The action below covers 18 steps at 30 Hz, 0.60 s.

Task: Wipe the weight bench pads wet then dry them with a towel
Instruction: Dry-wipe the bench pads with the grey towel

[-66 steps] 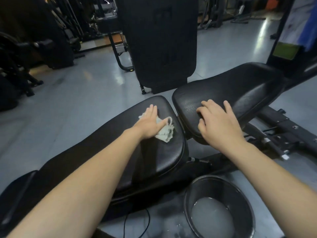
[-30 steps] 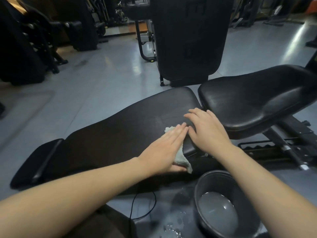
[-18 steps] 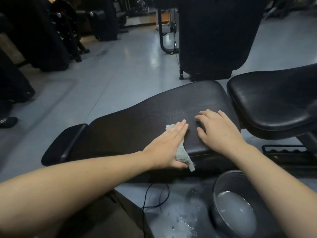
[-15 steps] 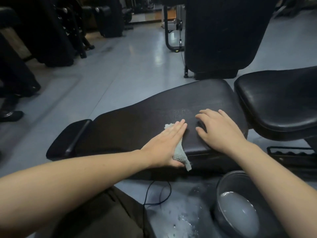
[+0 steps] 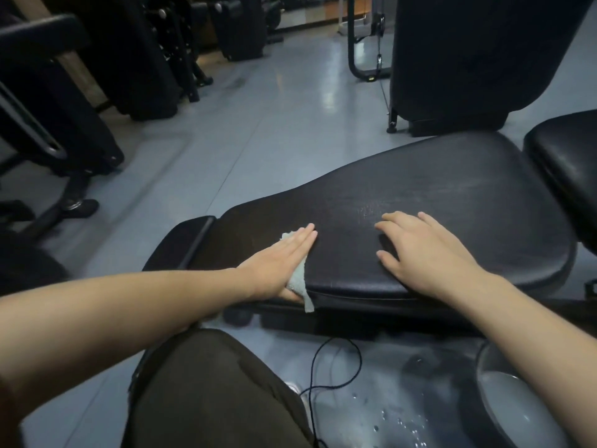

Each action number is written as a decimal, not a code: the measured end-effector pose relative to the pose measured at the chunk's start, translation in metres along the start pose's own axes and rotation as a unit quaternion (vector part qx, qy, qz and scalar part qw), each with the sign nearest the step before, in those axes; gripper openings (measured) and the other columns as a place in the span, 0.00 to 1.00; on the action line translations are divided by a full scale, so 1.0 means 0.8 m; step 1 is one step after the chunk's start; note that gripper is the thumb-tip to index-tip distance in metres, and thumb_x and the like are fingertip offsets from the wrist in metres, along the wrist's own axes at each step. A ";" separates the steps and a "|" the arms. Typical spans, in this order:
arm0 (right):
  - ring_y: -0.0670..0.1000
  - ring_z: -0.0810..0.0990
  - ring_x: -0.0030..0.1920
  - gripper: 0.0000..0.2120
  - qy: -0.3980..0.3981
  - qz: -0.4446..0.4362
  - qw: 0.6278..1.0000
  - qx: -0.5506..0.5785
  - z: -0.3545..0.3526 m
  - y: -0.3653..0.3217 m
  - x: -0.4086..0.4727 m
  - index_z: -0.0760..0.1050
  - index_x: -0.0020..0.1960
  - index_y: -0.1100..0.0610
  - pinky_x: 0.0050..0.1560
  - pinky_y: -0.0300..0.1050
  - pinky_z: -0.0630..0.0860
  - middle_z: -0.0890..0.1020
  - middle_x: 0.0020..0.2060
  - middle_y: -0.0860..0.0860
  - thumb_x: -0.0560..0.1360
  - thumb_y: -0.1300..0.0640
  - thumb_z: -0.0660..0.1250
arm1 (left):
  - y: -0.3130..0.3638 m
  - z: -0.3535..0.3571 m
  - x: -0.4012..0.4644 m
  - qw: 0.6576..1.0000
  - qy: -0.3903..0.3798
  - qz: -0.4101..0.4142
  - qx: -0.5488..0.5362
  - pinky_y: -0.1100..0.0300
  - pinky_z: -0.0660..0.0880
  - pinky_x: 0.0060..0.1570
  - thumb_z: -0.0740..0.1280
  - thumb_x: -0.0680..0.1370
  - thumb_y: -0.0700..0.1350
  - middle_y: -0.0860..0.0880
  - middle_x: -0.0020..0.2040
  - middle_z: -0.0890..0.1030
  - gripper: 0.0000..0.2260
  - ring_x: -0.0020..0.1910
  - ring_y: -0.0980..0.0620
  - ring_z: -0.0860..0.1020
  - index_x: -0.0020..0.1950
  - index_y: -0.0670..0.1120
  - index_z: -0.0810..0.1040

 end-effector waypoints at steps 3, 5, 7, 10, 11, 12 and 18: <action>0.49 0.53 0.79 0.28 -0.029 -0.025 0.999 -0.026 0.010 -0.016 0.014 0.57 0.79 0.54 0.77 0.49 0.48 0.59 0.79 0.49 0.83 0.42 0.52 | -0.037 0.020 -0.014 0.998 -0.012 -0.042 -0.037 0.53 0.45 0.80 0.70 0.70 0.69 0.43 0.82 0.37 0.58 0.81 0.48 0.39 0.81 0.40 0.38; 0.50 0.50 0.80 0.32 -0.051 -0.038 0.997 -0.045 0.020 -0.027 0.026 0.54 0.80 0.54 0.78 0.51 0.48 0.55 0.81 0.50 0.82 0.38 0.44 | -0.054 0.030 -0.019 0.997 -0.009 -0.058 -0.059 0.53 0.46 0.80 0.71 0.69 0.69 0.44 0.82 0.37 0.59 0.81 0.49 0.38 0.81 0.41 0.37; 0.52 0.48 0.81 0.42 -0.073 -0.052 0.994 -0.068 0.031 -0.037 0.039 0.52 0.81 0.53 0.79 0.53 0.48 0.52 0.81 0.52 0.75 0.33 0.30 | -0.066 0.038 -0.020 0.995 -0.003 -0.063 -0.082 0.56 0.43 0.80 0.72 0.68 0.68 0.46 0.82 0.36 0.60 0.80 0.52 0.37 0.81 0.42 0.37; 0.53 0.42 0.81 0.50 -0.106 -0.056 0.989 -0.087 0.042 -0.047 0.058 0.46 0.82 0.51 0.79 0.55 0.45 0.46 0.82 0.52 0.66 0.30 0.23 | -0.083 0.046 -0.023 0.991 0.002 -0.068 -0.116 0.61 0.40 0.78 0.75 0.68 0.65 0.50 0.82 0.35 0.60 0.79 0.56 0.35 0.82 0.44 0.37; 0.53 0.41 0.81 0.50 -0.114 -0.056 0.987 -0.094 0.045 -0.051 0.064 0.43 0.82 0.50 0.79 0.56 0.44 0.44 0.82 0.52 0.65 0.30 0.22 | -0.088 0.049 -0.025 0.990 0.003 -0.067 -0.122 0.61 0.40 0.78 0.76 0.68 0.65 0.49 0.82 0.35 0.60 0.79 0.57 0.35 0.82 0.44 0.37; 0.54 0.40 0.81 0.51 -0.120 -0.057 0.986 -0.101 0.046 -0.054 0.068 0.42 0.82 0.50 0.79 0.56 0.43 0.42 0.82 0.53 0.64 0.29 0.21 | -0.094 0.051 -0.026 0.990 0.002 -0.067 -0.127 0.62 0.40 0.77 0.76 0.68 0.64 0.49 0.82 0.35 0.60 0.79 0.57 0.35 0.82 0.44 0.37; 0.58 0.37 0.80 0.49 -0.141 -0.049 0.981 -0.121 0.058 -0.070 0.093 0.38 0.81 0.48 0.78 0.62 0.42 0.40 0.81 0.56 0.65 0.26 0.24 | -0.117 0.065 -0.034 0.984 0.003 -0.083 -0.157 0.62 0.40 0.77 0.77 0.67 0.64 0.52 0.82 0.35 0.61 0.80 0.57 0.36 0.82 0.46 0.37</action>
Point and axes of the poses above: each hand's wrist, its own x-axis towards the middle knuckle, its own z-axis out of the palm, y = z × x, the point moved 1 cm from there along x, towards the middle knuckle
